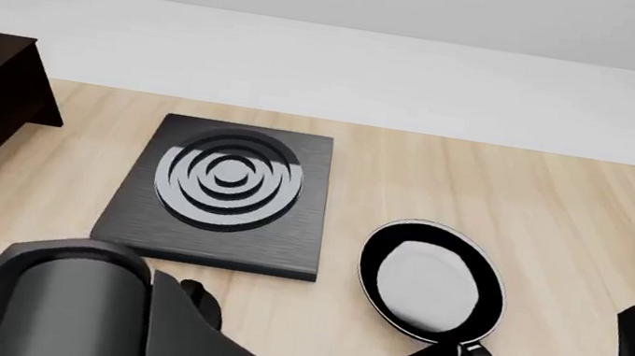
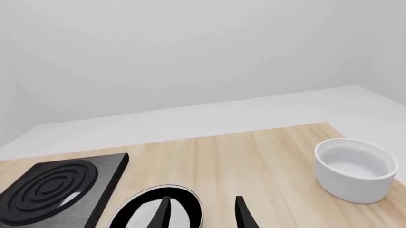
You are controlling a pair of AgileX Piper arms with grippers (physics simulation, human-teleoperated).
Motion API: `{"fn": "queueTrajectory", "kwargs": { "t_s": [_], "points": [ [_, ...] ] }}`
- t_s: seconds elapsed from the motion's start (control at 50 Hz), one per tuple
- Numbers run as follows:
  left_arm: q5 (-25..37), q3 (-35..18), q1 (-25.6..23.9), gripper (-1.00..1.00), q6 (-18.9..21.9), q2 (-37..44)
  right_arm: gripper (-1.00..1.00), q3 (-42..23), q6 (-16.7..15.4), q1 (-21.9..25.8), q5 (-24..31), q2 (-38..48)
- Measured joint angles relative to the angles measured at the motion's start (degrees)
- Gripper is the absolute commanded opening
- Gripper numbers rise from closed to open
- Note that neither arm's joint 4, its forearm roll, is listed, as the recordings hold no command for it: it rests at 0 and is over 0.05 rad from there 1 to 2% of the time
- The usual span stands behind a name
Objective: Put the frying pan on top of the cabinet.
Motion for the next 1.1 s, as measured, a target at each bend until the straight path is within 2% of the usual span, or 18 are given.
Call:
{"fn": "queueTrajectory", "kwargs": {
  "t_s": [0.42,0.44,0.7,0.86,0.92,1.1],
  "points": [
    [0.6,-2.0,0.1,1.00,-3.1,1.0,1.00,0.1,0.6,-0.2,0.0,0.0],
    [0.6,-2.0,0.2,-1.00,-3.6,1.0,1.00,0.1,0.7,-0.2,0.0,0.0],
    [-1.0,-1.9,1.2,-1.00,-10.5,1.3,1.00,-0.1,0.8,-0.2,0.2,0.1],
    [-2.3,-1.4,2.1,-1.00,-12.4,1.3,1.00,-0.1,0.7,-0.2,0.2,0.1],
    [-2.8,-1.0,2.6,-1.00,-12.1,1.3,1.00,-0.1,0.6,-0.2,0.3,0.1],
    [-3.3,0.9,5.2,-1.00,-6.7,0.1,1.00,-0.1,0.4,-0.1,0.3,0.1]
  ]
}}
